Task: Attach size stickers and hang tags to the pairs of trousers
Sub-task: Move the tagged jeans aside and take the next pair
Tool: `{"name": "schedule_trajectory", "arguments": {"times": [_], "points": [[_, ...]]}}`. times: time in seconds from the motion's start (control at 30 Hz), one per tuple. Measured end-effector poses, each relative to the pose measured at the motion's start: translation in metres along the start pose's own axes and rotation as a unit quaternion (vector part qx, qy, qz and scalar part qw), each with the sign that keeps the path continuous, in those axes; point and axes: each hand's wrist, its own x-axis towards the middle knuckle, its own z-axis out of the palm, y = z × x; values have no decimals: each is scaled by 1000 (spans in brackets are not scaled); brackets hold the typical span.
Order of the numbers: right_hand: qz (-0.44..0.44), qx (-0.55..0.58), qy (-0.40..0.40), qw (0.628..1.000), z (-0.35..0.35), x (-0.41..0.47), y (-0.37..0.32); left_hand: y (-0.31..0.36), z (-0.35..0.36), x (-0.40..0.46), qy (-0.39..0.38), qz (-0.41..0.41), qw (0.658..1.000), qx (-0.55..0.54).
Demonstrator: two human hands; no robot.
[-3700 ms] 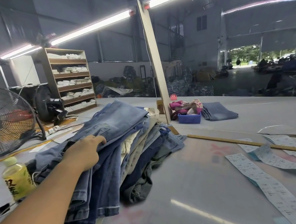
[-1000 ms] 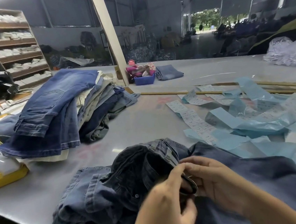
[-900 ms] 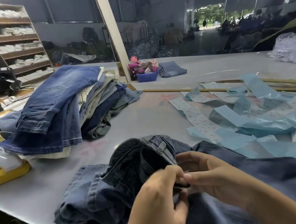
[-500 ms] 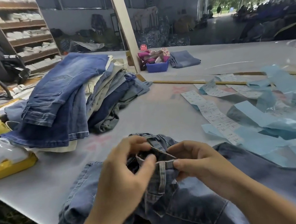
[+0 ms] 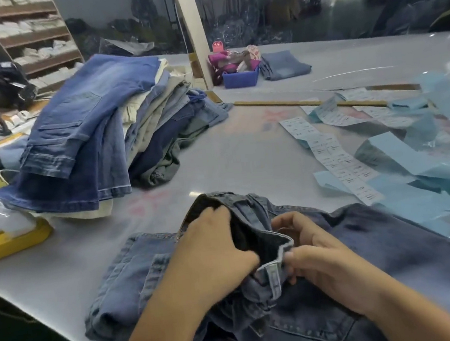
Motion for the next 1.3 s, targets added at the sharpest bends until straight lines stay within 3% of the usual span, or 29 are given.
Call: {"name": "schedule_trajectory", "arguments": {"times": [0.1,0.23,0.4,0.5,0.57,0.7,0.77,0.83,0.93,1.0,1.07,1.13,1.23,1.3], "points": [[-6,-40,14,999,7,-6,-5,12,4,-18,-2,55,998,36],[-8,-40,47,998,13,-18,-15,19,13,-38,14,65,998,23],[-6,-216,64,974,25,-41,-29,16,21,-53,51,59,993,-87],[-8,-163,88,983,28,-46,-32,13,24,-58,27,84,976,-201],[1,-105,86,991,26,-51,-33,10,25,-61,-18,89,931,-354],[-15,-49,136,989,25,-62,-30,8,34,-68,-83,25,775,-626],[-54,-101,212,971,26,-66,-23,9,42,-71,-79,6,731,-678],[-117,-247,244,930,27,-70,-16,11,47,-74,-74,4,711,-699],[-217,-453,229,834,31,-74,-12,14,47,-78,-64,29,713,-698],[-277,-516,257,769,33,-75,-11,13,45,-80,-72,57,712,-696],[-309,-545,272,730,36,-78,-14,11,44,-81,-88,99,721,-680],[-301,-556,258,730,40,-79,-14,9,46,-81,-77,122,755,-640],[-205,-493,239,811,44,-83,-14,8,50,-83,-44,142,792,-593],[-142,-466,234,841,46,-84,-14,9,52,-84,-31,146,810,-567]]}}
